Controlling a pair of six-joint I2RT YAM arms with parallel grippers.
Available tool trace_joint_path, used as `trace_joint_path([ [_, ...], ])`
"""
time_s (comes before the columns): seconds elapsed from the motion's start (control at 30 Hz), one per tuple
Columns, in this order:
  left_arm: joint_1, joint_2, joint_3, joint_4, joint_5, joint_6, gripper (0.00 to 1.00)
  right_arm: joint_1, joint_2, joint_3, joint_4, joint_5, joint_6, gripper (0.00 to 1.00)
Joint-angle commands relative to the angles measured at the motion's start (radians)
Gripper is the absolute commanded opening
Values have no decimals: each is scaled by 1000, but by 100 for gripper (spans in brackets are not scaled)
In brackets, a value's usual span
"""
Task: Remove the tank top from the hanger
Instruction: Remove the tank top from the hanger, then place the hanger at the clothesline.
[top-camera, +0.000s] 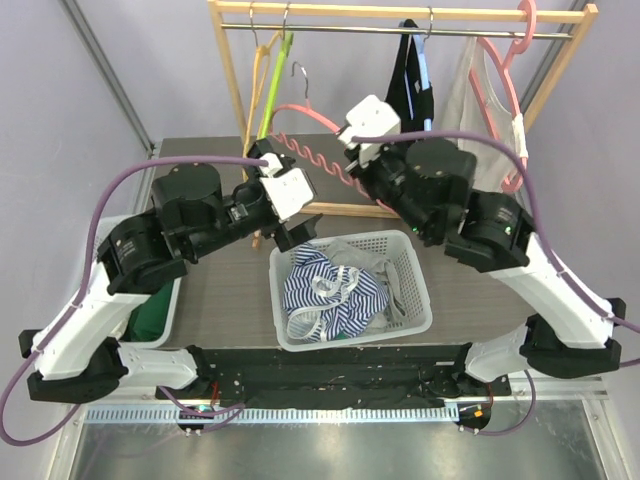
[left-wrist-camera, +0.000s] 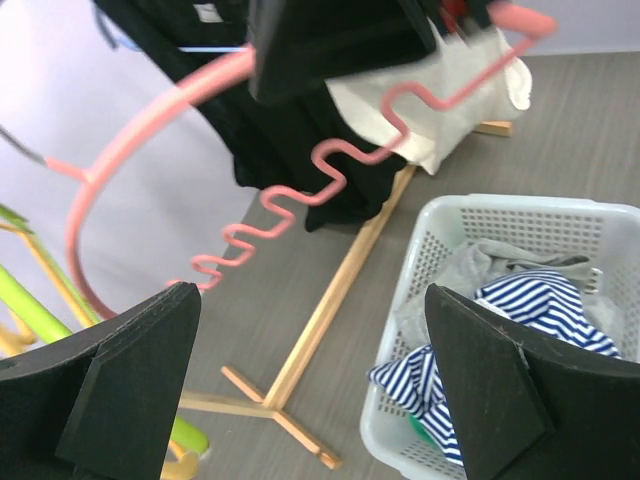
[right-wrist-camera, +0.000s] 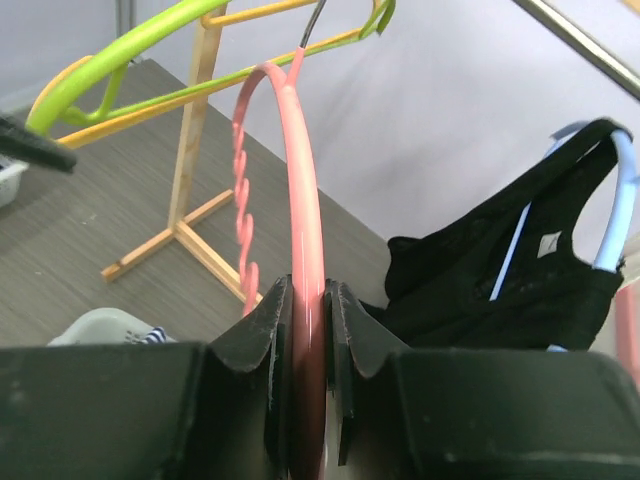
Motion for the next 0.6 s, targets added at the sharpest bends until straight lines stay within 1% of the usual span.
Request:
trace_joint_path([
  [0.0,18,-25,60,25,-52,18,100,96,28,90,112,304,-150,1],
  [0.13,29,-34,109,24,-58,10,100,118,48,142,87,373,-168,1],
  [0.27,44,-41,138,41,-90,19,100,148,39,125,98,428,-186,1],
  [0.43,66,-39,169,103,-136,18,100,171,48,97,205,509,-286,1],
  [0.57,78,-39,181,122,-151,13,100,171,77,104,300,566,-364,1],
])
